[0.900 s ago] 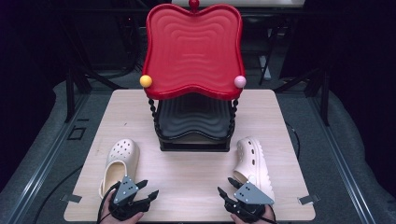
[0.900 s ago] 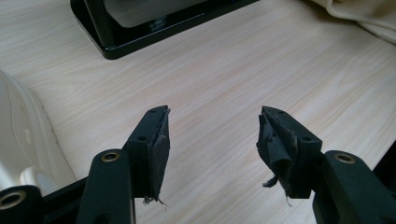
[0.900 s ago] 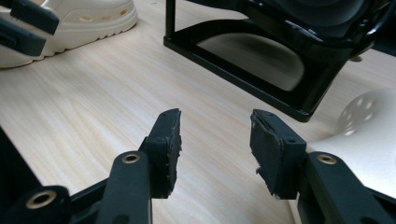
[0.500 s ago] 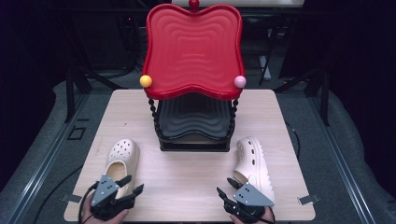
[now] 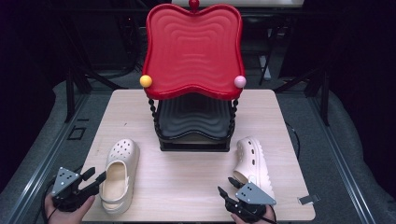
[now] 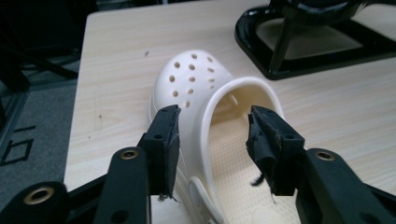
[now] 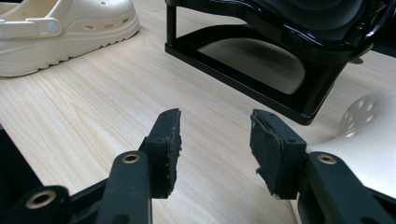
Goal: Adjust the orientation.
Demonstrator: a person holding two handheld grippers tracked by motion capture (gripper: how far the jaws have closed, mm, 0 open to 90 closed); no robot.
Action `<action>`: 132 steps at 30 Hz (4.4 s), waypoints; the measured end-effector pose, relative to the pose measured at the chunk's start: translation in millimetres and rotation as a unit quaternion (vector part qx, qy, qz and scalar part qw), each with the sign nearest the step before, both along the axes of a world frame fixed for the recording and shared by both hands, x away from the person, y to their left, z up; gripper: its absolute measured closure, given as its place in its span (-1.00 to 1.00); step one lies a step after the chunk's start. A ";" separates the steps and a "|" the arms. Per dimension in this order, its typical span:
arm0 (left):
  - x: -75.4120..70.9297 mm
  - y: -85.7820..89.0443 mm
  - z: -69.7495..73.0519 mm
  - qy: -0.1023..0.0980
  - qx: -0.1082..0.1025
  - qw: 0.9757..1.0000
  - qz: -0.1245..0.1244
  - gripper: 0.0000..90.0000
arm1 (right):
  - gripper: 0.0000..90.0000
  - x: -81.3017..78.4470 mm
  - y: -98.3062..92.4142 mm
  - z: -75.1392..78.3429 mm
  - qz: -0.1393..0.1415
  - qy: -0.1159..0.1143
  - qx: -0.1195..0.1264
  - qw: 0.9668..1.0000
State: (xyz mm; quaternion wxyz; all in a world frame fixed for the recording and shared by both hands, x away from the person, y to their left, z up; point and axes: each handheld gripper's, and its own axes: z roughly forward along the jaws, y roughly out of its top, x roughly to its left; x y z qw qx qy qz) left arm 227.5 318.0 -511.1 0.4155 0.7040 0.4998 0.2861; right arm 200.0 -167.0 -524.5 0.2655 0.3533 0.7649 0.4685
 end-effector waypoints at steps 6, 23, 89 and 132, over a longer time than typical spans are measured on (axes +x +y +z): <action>15.5 -9.0 -3.0 0.005 0.032 0.999 0.002 0.30 | 0.17 0.1 0.7 -0.1 -0.001 0.002 -0.001 1.000; 52.4 -27.9 -17.7 0.029 0.095 0.995 0.008 0.45 | 0.16 2.0 -3.1 -0.7 -0.005 0.006 0.009 1.000; 15.0 -151.6 -6.1 -0.007 0.101 0.985 -0.142 0.81 | 0.15 4.0 -15.8 2.0 -0.029 0.007 0.034 0.999; 16.8 -97.2 -16.9 0.010 0.000 0.990 -0.139 0.03 | 0.76 17.6 -74.7 14.4 -0.152 0.020 0.021 0.988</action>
